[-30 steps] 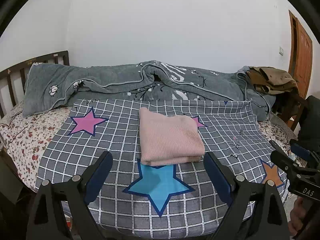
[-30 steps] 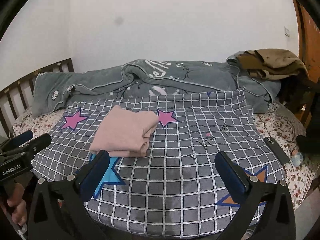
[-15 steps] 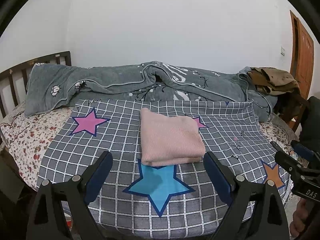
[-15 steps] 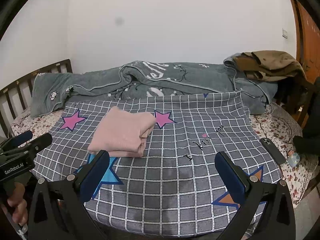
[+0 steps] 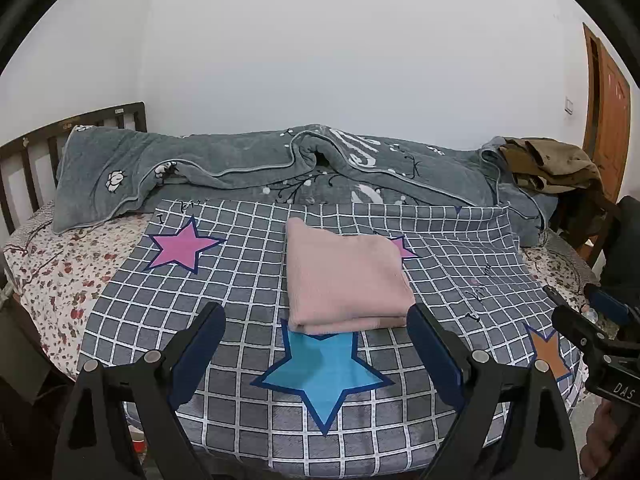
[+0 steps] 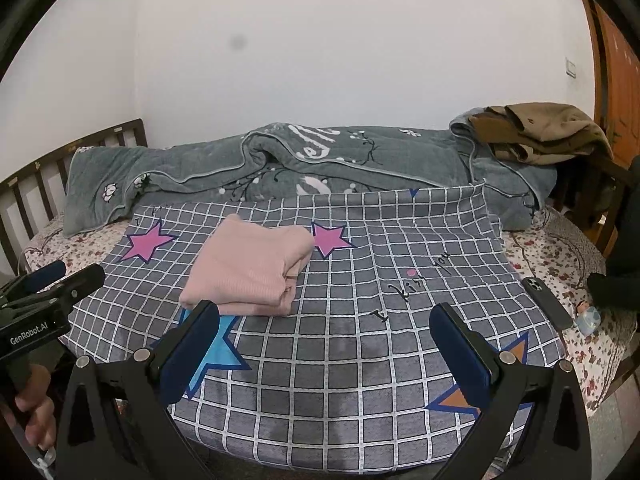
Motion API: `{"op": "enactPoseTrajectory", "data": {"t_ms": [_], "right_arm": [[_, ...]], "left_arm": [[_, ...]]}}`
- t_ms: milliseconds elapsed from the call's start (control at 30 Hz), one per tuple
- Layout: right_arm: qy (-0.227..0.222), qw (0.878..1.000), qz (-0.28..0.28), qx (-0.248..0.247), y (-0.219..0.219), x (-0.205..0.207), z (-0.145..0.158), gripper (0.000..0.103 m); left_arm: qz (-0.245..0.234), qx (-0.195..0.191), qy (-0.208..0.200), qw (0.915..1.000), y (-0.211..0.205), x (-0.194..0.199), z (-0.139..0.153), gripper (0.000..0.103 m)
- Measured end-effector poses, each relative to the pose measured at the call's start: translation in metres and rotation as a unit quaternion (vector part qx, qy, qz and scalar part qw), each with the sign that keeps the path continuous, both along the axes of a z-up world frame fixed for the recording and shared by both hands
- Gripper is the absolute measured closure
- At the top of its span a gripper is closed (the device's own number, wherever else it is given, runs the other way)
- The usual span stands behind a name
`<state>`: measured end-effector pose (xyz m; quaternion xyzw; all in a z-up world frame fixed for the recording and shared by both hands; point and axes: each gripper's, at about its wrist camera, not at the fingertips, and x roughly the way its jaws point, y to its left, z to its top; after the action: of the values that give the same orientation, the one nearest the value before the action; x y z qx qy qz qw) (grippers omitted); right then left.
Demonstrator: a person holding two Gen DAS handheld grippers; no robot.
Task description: Fold small clothes
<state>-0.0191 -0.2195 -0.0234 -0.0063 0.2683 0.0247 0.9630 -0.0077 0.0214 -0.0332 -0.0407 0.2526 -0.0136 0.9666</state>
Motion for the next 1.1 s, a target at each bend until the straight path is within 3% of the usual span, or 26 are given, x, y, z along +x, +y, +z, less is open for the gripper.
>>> {"op": "enactPoseTrajectory", "data": {"t_ms": [1100], "right_arm": [[0.004, 1.0, 0.01, 0.014, 0.0042, -0.0013, 0.0017, 0.0]], "left_arm": [[0.007, 0.002, -0.001, 1.0, 0.0015, -0.001, 0.0017, 0.011]]}}
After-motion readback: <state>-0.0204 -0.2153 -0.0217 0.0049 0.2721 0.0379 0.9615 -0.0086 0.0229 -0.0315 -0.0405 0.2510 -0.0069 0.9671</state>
